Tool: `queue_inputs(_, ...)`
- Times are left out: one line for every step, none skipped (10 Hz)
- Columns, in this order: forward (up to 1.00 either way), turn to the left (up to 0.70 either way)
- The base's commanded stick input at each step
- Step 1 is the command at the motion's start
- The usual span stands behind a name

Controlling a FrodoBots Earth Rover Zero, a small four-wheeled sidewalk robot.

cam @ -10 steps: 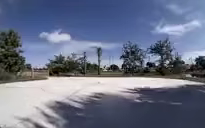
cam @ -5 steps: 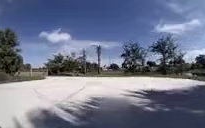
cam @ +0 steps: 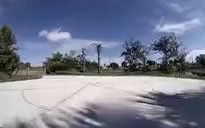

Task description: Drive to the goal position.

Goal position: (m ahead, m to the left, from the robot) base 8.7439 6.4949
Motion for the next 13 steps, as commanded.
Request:
queue_inputs(0.85,0.0)
queue_inputs(0.85,0.0)
queue_inputs(0.85,0.0)
queue_inputs(0.85,0.0)
queue_inputs(0.85,0.0)
queue_inputs(0.85,0.0)
queue_inputs(0.85,0.0)
queue_inputs(0.85,0.0)
queue_inputs(0.85,0.0)
queue_inputs(0.85,0.0)
queue_inputs(0.85,0.0)
queue_inputs(0.85,0.0)
queue_inputs(0.85,0.0)
